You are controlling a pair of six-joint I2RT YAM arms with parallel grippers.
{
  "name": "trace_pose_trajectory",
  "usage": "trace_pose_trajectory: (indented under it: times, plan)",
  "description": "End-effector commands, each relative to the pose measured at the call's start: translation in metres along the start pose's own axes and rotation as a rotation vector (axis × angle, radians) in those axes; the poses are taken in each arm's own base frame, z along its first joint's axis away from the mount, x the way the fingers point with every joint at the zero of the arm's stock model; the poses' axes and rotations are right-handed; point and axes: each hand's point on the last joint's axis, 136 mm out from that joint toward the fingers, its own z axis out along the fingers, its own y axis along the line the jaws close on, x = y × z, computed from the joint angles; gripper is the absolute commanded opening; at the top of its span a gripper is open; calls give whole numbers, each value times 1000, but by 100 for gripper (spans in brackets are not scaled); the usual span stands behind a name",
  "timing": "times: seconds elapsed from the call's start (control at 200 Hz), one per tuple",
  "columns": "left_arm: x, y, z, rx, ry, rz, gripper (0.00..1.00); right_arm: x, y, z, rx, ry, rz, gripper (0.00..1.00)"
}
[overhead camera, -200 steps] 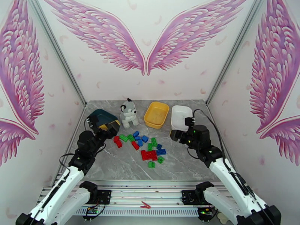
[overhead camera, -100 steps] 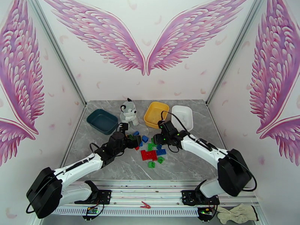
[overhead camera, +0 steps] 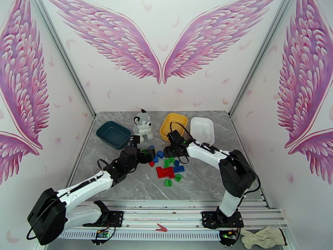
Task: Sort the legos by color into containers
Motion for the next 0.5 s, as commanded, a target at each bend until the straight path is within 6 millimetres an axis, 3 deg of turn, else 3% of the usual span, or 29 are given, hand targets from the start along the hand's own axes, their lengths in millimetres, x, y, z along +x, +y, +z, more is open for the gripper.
trace_pose_trajectory:
  times: [0.0, 0.31, 0.495]
  plan:
    - [-4, 3, 0, -14, -5, 4, 99, -9, 2, 3, 26, -21, -23, 64]
    - [2, 1, 9, -11, 26, 3, 99, -4, 1, 25, 41, 28, -28, 55]
    - [7, 1, 15, -11, 49, -2, 99, -1, -3, 31, 60, 42, -24, 55]
